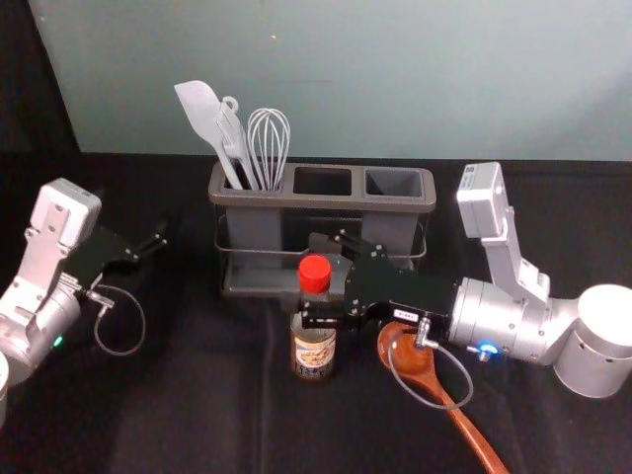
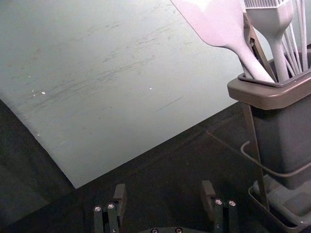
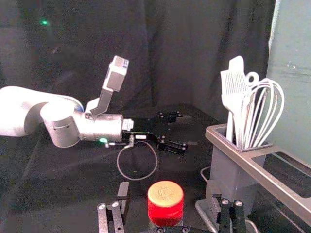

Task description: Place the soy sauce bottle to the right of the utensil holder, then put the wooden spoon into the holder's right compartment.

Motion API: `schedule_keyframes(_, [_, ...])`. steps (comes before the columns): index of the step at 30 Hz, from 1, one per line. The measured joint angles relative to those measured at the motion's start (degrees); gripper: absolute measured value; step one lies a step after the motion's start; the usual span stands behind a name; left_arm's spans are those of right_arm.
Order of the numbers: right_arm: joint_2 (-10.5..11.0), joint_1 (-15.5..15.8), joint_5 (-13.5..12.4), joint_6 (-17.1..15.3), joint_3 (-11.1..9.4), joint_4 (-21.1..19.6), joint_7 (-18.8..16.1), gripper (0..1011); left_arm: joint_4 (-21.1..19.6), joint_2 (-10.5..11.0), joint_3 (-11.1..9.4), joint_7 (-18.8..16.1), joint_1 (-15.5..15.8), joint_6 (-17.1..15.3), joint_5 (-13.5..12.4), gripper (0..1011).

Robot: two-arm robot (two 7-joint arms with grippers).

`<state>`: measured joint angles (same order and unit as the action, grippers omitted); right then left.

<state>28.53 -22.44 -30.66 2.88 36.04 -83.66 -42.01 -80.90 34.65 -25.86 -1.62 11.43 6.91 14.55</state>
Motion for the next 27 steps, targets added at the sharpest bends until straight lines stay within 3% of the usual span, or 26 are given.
schedule_keyframes(19, [0.1, 0.0, -0.1, -0.3, 0.0, -0.1, 0.0, 1002, 0.0, 0.0, 0.0, 0.0, 0.0, 0.0, 0.0, 1005])
schedule_keyframes(27, [0.1, 0.0, -0.2, -0.3, 0.0, -0.2, 0.0, 847, 0.0, 0.0, 0.0, 0.0, 0.0, 0.0, 0.0, 1005])
